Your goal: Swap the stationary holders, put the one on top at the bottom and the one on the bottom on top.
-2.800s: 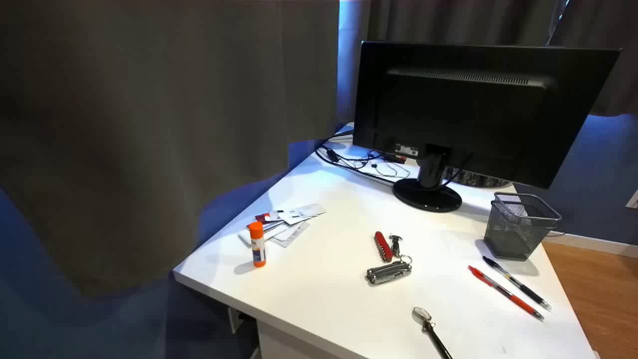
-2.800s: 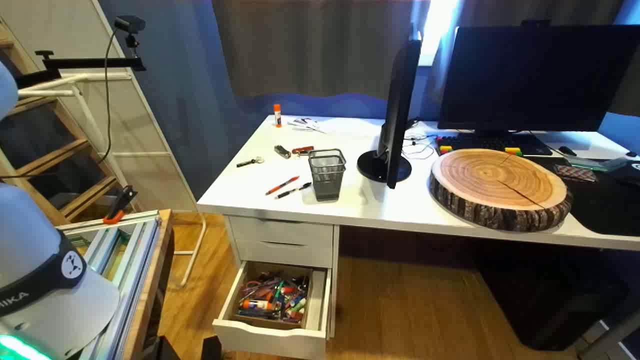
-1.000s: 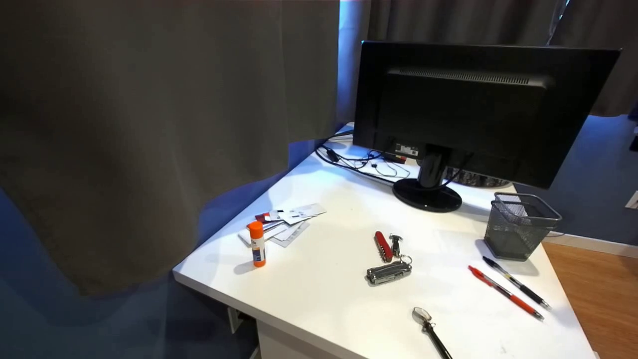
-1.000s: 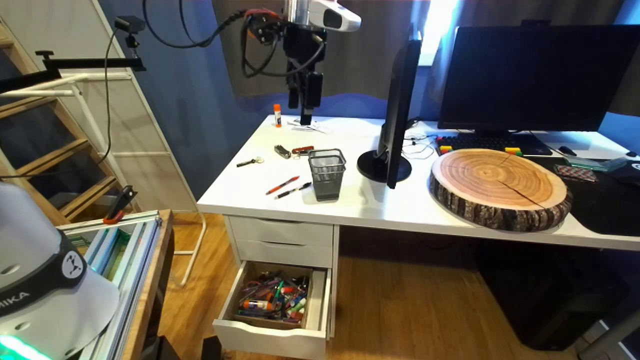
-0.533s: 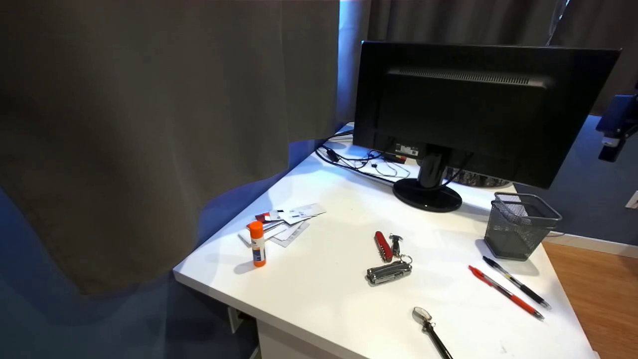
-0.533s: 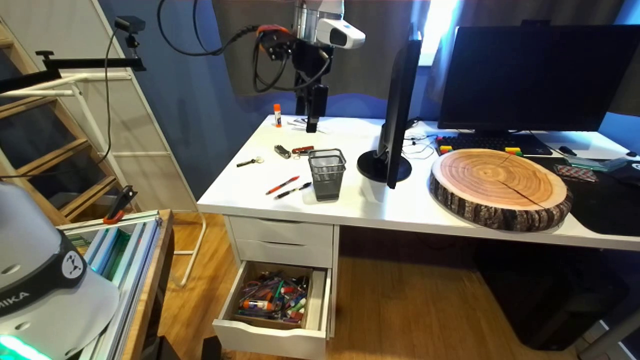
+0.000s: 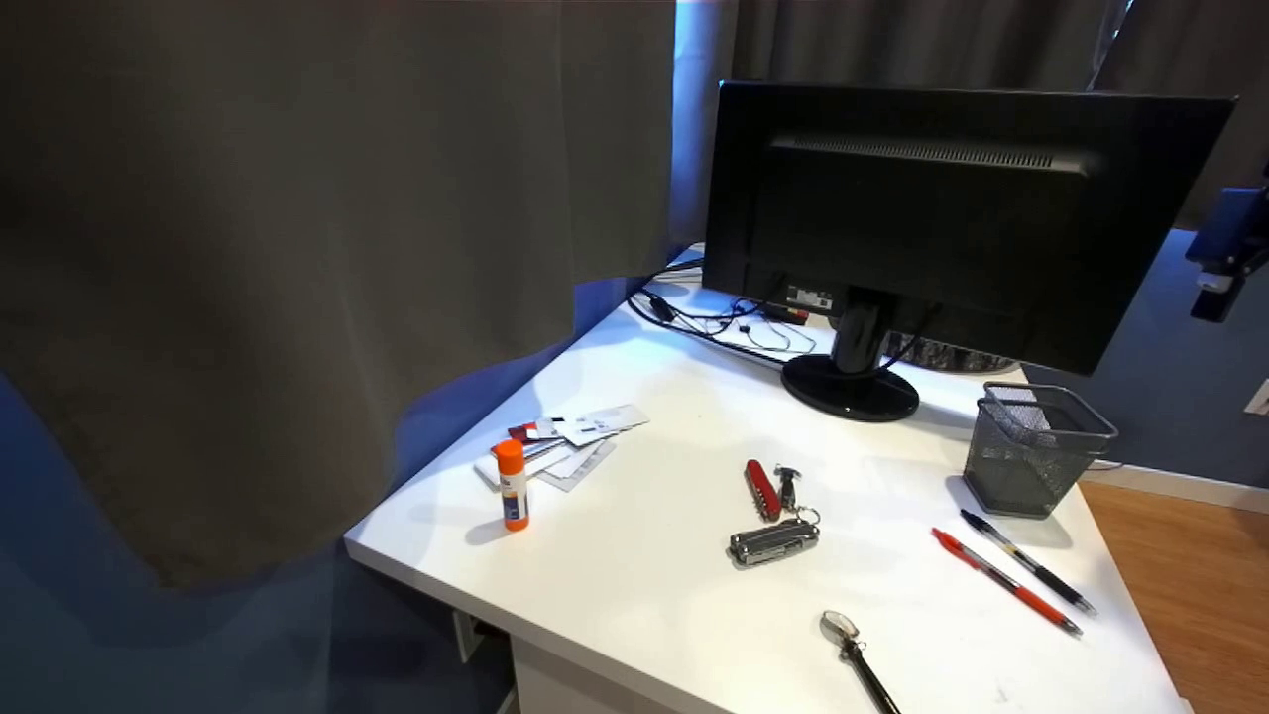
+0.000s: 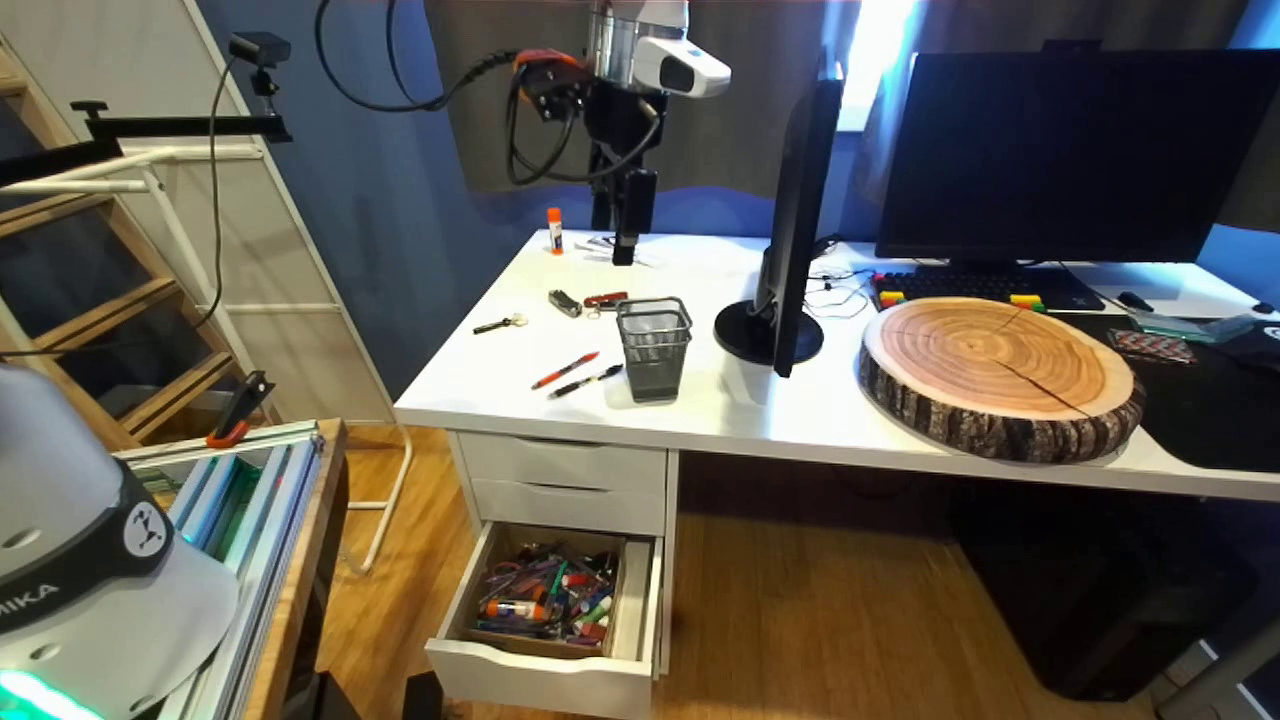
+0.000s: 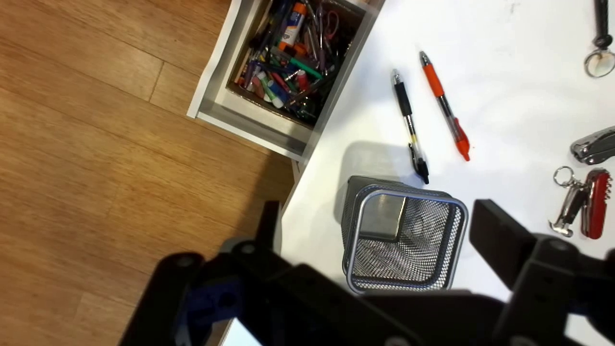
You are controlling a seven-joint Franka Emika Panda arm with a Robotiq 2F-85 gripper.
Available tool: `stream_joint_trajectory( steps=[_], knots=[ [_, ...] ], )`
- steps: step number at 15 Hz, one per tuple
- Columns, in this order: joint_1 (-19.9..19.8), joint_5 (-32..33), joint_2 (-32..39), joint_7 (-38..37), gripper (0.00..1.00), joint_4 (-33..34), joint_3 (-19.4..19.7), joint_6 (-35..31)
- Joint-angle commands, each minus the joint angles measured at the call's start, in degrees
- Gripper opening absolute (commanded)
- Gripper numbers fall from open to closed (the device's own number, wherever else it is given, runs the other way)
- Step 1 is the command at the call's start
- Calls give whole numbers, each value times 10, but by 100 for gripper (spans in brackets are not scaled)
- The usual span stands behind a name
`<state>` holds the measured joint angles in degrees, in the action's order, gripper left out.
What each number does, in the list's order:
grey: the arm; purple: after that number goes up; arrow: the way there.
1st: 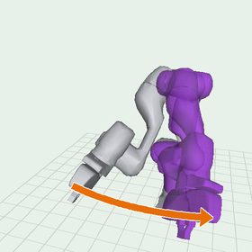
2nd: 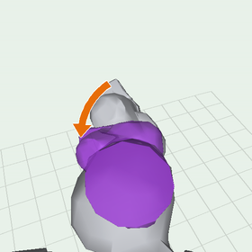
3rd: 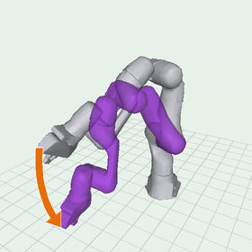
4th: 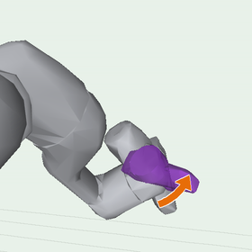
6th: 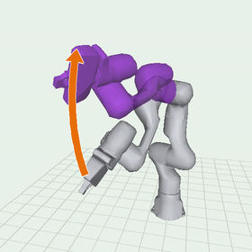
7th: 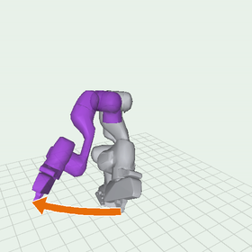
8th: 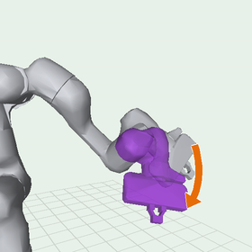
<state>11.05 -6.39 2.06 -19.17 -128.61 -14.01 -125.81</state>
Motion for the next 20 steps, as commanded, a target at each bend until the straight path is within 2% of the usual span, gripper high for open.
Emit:
stream_joint_trajectory(
  steps=[1, 4, 10, 14, 20],
  knots=[
    [11, -3, 44, 11, 100, 28, 3, -11],
    [21, 24, 82, -5, 100, 48, 5, -34],
    [32, 25, 173, 34, 100, 88, 11, -114],
    [40, 28, 226, 30, 100, 122, 23, -123],
    [41, 19, 266, 33, 100, 153, 35, -128]
  ],
)
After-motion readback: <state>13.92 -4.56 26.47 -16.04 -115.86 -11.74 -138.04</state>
